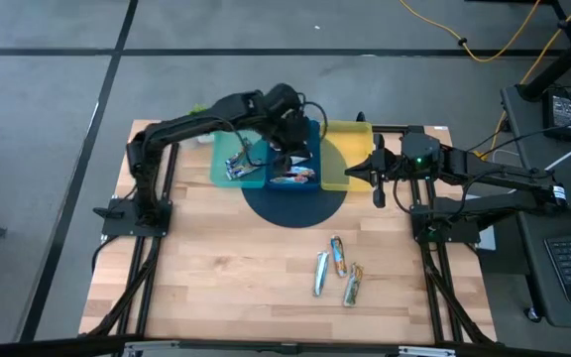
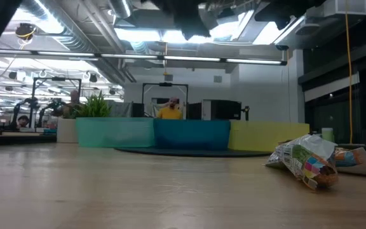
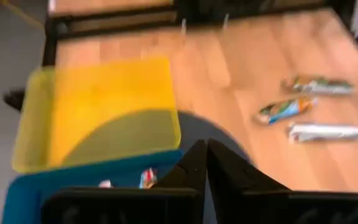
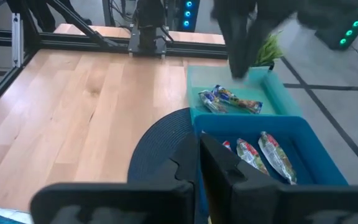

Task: Pick and place Granola Bars by type
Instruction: Put the middle yellow granola bar into the yellow bin

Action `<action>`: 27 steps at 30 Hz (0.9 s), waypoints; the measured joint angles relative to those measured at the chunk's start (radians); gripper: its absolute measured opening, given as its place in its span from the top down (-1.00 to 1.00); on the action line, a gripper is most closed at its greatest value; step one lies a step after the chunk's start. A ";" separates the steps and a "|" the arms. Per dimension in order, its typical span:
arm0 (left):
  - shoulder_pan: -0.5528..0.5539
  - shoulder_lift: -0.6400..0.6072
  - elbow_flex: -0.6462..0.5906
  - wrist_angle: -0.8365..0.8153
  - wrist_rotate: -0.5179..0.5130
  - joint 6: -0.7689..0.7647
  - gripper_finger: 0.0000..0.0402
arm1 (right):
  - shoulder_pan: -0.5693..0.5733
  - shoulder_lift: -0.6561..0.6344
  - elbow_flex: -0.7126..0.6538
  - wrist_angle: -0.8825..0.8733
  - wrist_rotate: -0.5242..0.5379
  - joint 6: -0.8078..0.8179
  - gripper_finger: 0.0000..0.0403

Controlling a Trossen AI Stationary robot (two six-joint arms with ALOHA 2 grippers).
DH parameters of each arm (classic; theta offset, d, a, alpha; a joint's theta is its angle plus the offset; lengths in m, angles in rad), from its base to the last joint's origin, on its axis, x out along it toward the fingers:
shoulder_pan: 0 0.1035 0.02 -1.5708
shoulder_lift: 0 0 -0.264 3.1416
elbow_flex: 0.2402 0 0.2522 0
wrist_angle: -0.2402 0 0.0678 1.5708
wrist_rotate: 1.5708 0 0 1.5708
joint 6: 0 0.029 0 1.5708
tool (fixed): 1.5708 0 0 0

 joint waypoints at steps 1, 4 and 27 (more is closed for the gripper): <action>-0.005 -0.016 0.000 0.014 0.007 -0.008 0.98 | 0.000 0.000 0.000 0.001 0.000 -0.001 0.90; -0.017 -0.066 0.000 0.060 0.067 -0.037 1.00 | 0.000 0.000 0.000 0.000 0.000 -0.025 0.90; -0.284 -0.813 -0.909 0.736 -0.391 -0.481 0.99 | -0.001 0.000 0.000 0.018 0.002 -0.082 0.90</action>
